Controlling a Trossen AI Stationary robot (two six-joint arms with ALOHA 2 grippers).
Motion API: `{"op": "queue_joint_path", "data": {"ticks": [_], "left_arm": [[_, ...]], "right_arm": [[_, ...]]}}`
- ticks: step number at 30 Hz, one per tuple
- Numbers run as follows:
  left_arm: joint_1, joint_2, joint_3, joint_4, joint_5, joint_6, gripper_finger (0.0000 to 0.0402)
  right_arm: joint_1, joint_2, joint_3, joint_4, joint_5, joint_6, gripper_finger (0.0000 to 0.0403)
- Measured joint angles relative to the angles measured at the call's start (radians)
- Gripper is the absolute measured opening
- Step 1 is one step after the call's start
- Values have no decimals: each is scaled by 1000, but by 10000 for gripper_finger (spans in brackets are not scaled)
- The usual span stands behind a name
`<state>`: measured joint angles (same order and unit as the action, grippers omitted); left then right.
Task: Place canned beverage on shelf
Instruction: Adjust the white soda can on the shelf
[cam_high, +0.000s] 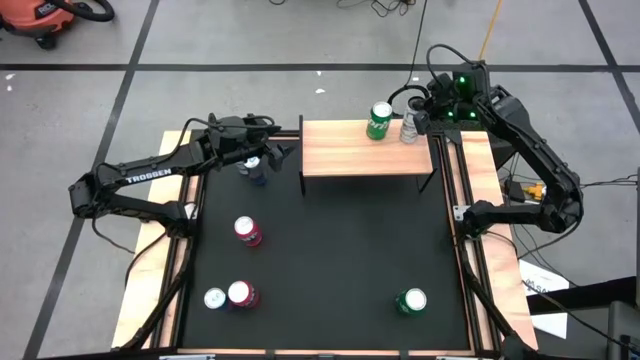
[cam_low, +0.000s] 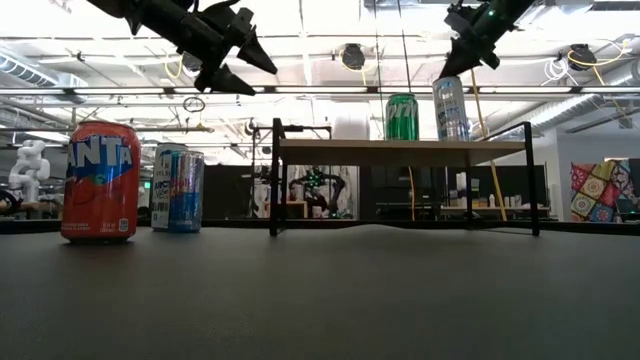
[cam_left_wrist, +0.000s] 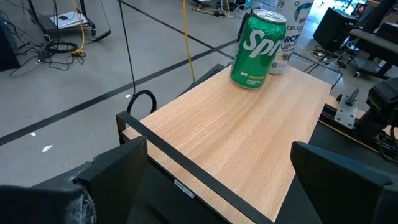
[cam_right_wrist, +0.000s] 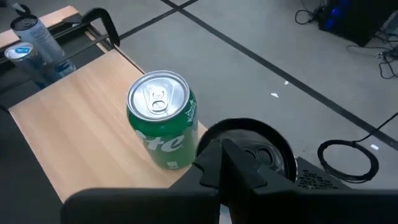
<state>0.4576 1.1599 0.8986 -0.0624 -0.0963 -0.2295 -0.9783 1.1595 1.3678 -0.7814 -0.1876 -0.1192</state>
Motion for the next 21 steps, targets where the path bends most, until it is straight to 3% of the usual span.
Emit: {"op": "queue_joint_path", "data": {"ticks": [21], "left_arm": [[0,0,0,0,-26,-1,396]], "right_arm": [[0,-7,-2,55,-19,-110,0]]}}
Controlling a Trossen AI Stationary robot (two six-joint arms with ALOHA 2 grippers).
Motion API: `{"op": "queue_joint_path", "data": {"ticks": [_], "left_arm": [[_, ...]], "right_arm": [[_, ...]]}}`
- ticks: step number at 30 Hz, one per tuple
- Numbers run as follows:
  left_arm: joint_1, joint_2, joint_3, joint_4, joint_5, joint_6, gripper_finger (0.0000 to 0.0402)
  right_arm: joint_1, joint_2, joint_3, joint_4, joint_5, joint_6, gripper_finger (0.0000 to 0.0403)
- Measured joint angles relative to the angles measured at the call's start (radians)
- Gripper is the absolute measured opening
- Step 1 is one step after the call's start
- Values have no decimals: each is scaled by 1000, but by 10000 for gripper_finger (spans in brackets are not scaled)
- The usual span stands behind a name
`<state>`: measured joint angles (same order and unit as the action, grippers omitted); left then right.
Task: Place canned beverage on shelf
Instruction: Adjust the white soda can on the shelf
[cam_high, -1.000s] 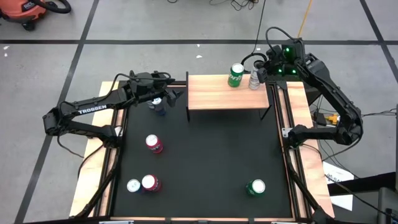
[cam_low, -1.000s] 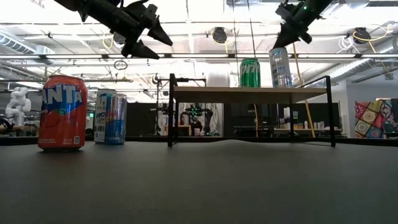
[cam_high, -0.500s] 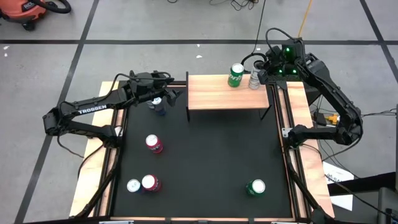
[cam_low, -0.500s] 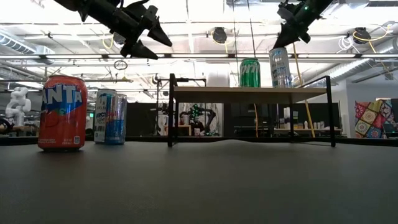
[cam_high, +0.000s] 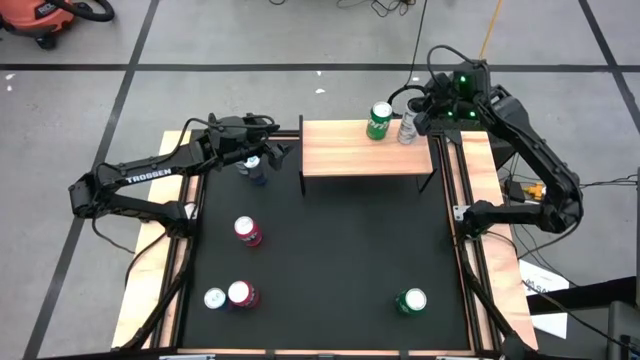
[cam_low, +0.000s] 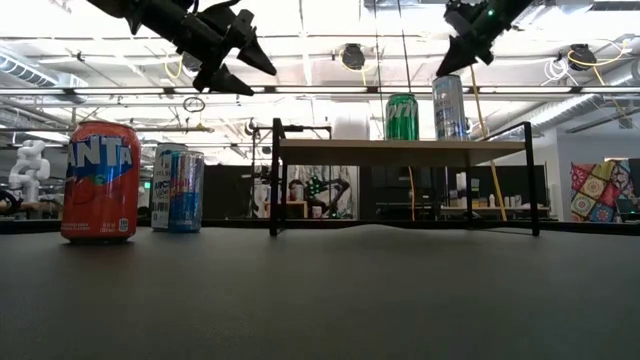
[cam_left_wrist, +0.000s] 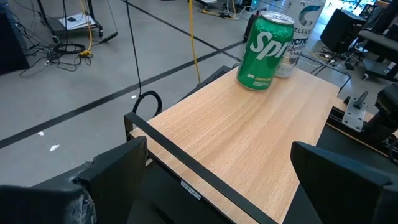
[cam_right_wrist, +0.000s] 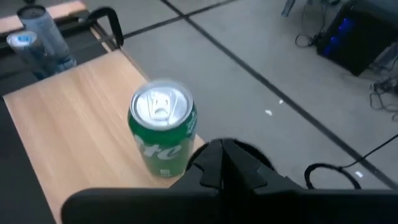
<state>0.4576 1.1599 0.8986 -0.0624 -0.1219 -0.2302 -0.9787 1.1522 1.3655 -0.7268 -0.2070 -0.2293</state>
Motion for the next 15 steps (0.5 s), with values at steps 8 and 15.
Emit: {"op": "queue_joint_path", "data": {"ticks": [8,15], "left_arm": [[0,0,0,0,-14,0,396],[0,0,0,1,-27,0,396]], "right_arm": [[1,-83,0,94,-7,37,0],[63,-164,-6,-137,-202,52,0]]}}
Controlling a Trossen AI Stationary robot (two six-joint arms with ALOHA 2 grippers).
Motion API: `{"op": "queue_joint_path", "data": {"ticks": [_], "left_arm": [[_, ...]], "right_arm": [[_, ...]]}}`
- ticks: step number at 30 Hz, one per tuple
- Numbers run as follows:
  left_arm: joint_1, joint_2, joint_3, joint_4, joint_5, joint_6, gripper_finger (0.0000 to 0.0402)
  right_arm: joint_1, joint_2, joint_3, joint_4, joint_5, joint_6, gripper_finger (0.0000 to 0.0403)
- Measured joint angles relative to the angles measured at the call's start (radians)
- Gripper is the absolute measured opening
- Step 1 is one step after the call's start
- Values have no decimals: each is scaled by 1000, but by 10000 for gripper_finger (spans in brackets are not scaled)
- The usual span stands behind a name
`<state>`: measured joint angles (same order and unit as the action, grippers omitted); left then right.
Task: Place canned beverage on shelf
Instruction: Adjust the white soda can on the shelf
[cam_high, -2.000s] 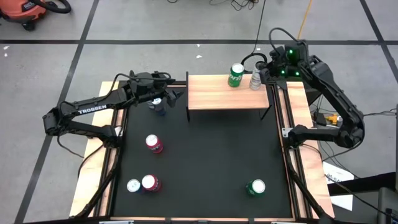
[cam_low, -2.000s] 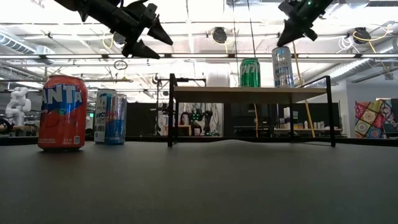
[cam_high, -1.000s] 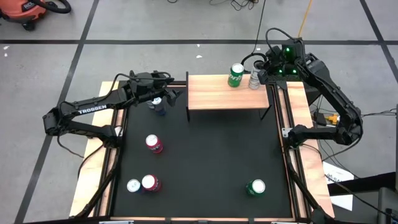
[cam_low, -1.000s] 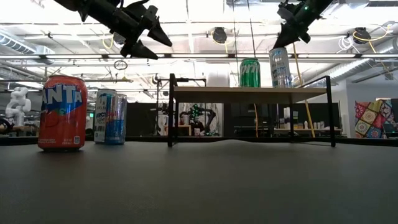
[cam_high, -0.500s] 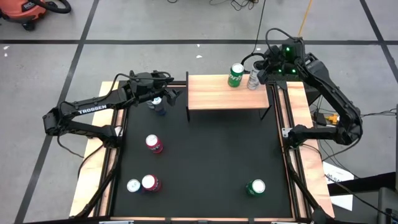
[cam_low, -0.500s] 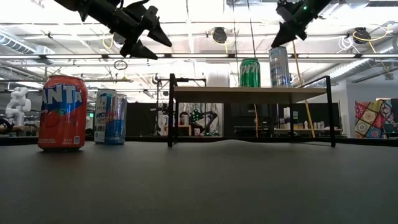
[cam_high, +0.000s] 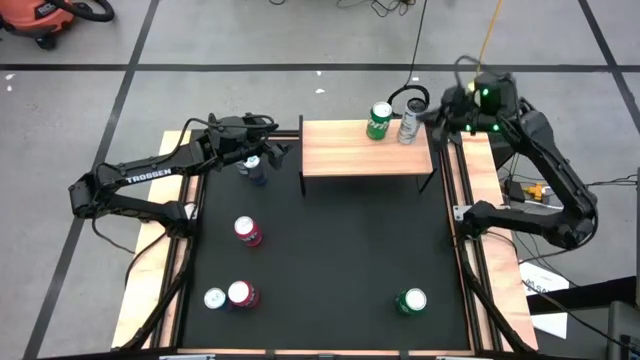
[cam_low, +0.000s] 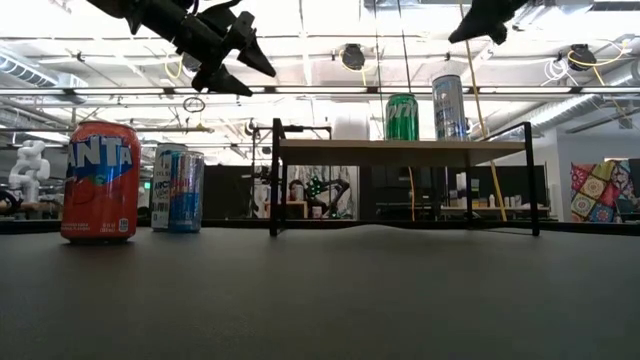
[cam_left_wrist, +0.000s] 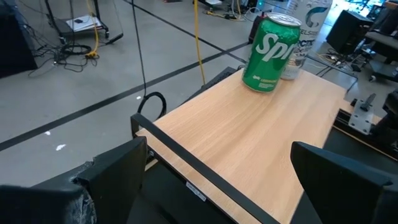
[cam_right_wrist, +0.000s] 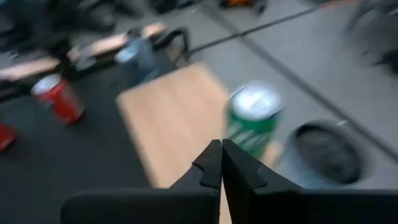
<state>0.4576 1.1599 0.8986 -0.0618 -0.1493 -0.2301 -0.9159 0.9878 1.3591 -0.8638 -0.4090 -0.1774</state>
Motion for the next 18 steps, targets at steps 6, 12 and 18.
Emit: {"op": "queue_joint_path", "data": {"ticks": [6,12,18], "left_arm": [[0,0,0,0,-17,0,396],[-1,0,0,0,-17,-1,396],[-3,0,0,0,-17,-26,396]], "right_arm": [[73,-78,-193,26,63,60,0],[99,-151,-490,331,162,212,0],[100,-148,-606,445,262,240,0]]}}
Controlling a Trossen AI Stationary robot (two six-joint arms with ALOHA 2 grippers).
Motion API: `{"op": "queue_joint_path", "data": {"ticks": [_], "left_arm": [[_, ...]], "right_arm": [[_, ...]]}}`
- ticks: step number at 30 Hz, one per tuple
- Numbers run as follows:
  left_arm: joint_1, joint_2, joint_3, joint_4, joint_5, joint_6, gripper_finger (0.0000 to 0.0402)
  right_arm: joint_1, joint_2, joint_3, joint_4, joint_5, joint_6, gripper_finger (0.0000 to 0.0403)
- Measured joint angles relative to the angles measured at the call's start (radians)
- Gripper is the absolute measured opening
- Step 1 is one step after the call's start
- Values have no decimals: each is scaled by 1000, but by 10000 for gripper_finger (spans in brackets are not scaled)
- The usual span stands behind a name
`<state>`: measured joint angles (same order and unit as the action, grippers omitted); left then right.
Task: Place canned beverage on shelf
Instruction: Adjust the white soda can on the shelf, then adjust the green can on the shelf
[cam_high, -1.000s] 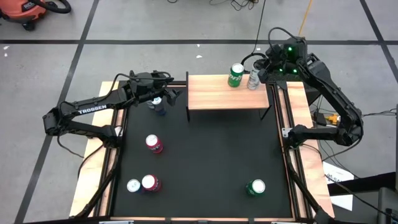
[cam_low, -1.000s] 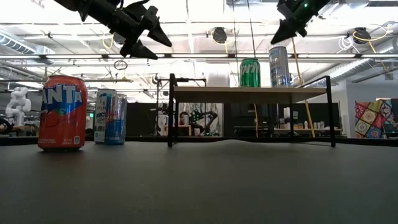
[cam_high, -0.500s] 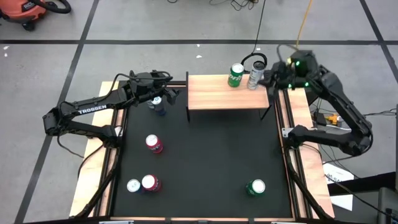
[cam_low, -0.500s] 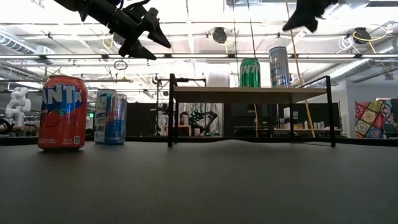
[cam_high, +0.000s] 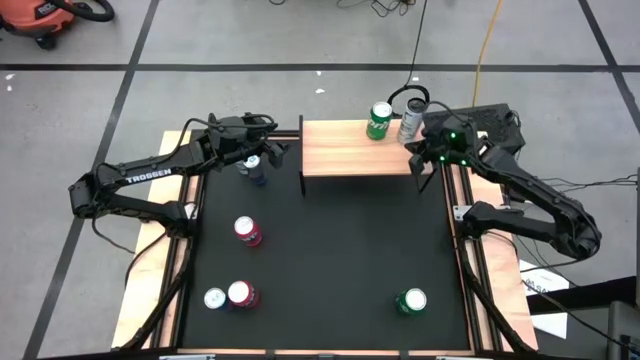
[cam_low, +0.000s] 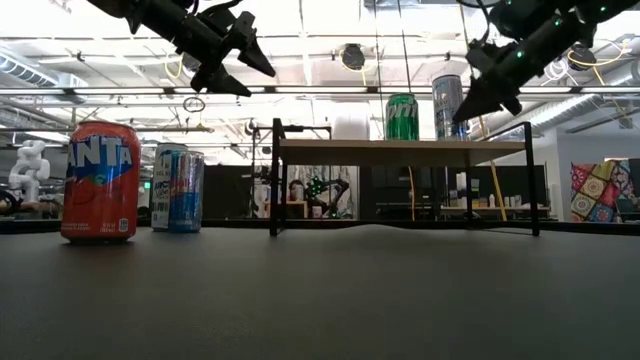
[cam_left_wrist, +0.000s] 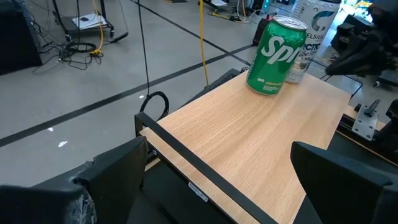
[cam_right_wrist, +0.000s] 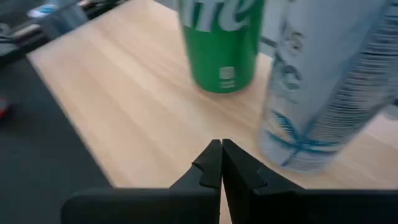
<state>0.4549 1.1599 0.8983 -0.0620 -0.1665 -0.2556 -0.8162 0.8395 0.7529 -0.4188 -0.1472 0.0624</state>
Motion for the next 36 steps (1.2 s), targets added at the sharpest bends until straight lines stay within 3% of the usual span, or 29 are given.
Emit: {"op": "queue_joint_path", "data": {"ticks": [17,30,36], "left_arm": [[0,0,0,0,0,0,396],[0,0,0,-1,0,0,396],[0,0,0,-1,0,0,396]], "right_arm": [[-25,78,-8,73,120,-56,0],[-81,82,-8,105,150,-108,0],[-77,55,-8,70,117,-78,0]]}}
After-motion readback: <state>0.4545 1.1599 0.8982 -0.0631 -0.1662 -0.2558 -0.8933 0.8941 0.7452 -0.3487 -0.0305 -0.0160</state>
